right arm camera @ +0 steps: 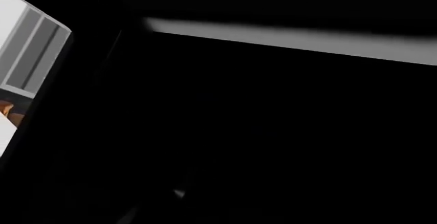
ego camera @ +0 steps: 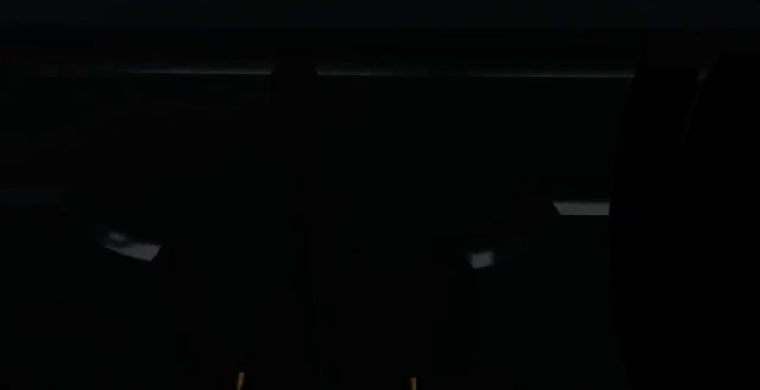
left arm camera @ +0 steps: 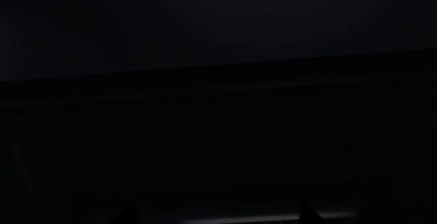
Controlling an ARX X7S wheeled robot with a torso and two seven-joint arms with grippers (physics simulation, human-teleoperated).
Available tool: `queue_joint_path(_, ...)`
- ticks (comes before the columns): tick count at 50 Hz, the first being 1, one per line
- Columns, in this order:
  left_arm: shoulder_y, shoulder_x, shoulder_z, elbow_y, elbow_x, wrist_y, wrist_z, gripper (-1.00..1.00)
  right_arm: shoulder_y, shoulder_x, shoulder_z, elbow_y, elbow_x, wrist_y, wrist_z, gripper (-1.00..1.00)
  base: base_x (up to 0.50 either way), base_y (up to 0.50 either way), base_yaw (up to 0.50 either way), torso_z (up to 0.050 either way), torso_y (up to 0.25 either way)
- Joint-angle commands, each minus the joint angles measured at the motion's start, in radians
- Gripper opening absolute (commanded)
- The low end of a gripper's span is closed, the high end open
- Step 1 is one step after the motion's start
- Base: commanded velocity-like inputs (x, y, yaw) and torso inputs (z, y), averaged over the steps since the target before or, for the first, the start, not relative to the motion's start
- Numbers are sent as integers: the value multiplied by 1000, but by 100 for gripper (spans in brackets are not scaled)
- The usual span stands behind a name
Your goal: Pick the celery from the counter and place it in the microwave.
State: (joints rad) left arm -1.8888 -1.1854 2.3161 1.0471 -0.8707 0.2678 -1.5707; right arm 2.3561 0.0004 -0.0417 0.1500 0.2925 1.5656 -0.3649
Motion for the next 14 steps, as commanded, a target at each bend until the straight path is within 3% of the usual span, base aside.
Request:
queue_joint_path(1, 7, 1, -5, 0, -8, -1, 0, 100, 0, 1, 4, -42, -43, 5, -51, 100, 0, 0, 0, 0, 0)
queue_joint_path(3, -79, -12, 77, 0, -14, 11, 0, 100, 0, 5, 8, -48, -32, 5, -41, 100, 0, 0, 0, 0, 0)
queue_joint_path(6, -465, -41, 499, 0, 13, 117, 0, 100, 0, 53, 12, -48, 179, 5, 130, 100, 0, 0, 0, 0, 0)
queue_joint_path(8, -467, -47, 491, 0, 7, 87, 0, 100, 0, 81, 8, -49, 307, 5, 231, 100, 0, 0, 0, 0, 0)
queue_joint_path(14, -467, -33, 503, 0, 10, 42, 0, 100, 0, 112, 5, -41, 422, 5, 322, 100, 0, 0, 0, 0, 0)
